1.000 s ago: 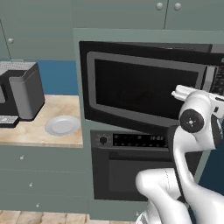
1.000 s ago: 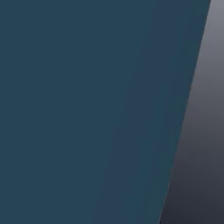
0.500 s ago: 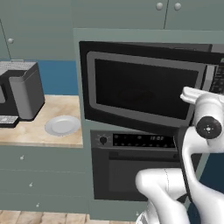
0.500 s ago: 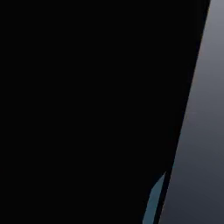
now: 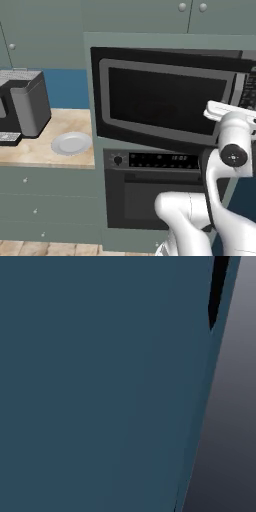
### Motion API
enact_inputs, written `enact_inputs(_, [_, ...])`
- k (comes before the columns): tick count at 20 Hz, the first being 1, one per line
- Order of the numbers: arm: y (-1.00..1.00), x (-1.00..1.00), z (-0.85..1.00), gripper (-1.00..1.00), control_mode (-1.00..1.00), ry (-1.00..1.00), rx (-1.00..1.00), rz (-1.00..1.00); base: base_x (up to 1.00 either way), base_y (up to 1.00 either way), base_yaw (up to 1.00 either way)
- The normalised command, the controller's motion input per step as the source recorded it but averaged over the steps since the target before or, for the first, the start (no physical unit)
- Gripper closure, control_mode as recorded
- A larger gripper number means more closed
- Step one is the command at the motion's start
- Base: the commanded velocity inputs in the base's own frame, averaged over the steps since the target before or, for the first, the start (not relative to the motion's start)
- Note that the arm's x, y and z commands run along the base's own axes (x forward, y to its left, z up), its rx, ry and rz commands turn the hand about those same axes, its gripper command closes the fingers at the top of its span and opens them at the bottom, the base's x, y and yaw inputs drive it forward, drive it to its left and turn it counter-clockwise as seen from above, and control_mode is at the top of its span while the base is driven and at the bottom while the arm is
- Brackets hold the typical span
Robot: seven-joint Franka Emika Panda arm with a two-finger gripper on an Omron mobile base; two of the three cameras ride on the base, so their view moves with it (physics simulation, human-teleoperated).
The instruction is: Pick the carrot from the counter and place it in the microwave. Then turn on the microwave.
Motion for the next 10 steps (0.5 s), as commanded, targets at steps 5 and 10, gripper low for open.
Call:
enact_inputs(5, [0.00, 0.40, -0.15, -1.00, -1.00, -0.11, -0.03, 0.03, 0.00, 0.00, 0.00])
enact_inputs(10, [0.00, 0.37, -0.15, -1.00, -1.00, -0.09, -0.01, 0.03, 0.00, 0.00, 0.00])
